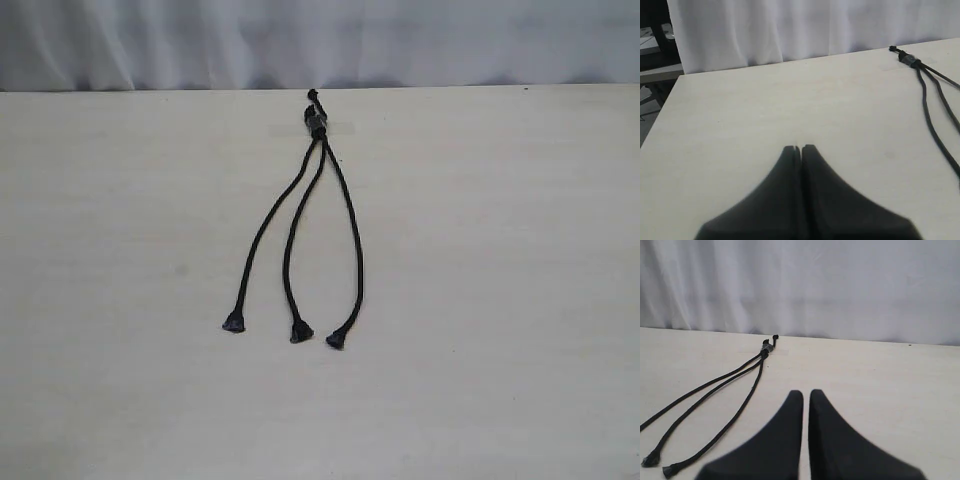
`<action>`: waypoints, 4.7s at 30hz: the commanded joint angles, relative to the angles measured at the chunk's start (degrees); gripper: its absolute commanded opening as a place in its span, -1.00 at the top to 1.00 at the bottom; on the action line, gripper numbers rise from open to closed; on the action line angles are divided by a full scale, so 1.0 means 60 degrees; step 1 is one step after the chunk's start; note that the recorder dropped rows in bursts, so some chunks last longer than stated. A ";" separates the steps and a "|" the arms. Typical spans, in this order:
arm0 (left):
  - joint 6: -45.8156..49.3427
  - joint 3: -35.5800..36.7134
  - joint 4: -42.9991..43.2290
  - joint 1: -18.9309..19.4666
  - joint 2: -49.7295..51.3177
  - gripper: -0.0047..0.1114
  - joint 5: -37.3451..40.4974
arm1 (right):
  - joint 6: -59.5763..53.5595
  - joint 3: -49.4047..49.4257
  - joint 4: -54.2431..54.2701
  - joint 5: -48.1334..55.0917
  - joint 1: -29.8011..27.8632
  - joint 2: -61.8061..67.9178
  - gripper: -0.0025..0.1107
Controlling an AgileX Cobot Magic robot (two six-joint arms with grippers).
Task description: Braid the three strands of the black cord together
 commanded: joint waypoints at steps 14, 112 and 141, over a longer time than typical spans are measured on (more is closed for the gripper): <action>0.0012 0.0025 0.0006 -0.0069 -0.0022 0.92 -0.0026 | -0.0010 0.0033 -0.0065 -0.0097 -0.0055 -0.0041 0.88; -0.3144 -0.6985 0.1008 -0.2243 1.1949 0.92 0.3092 | -0.1223 -1.4287 0.5269 0.2980 0.5291 2.0848 0.82; -0.3144 -0.6985 0.0758 -0.2243 1.1949 0.92 0.2493 | 0.4891 -1.5516 -0.2477 0.6038 0.5869 2.1751 0.38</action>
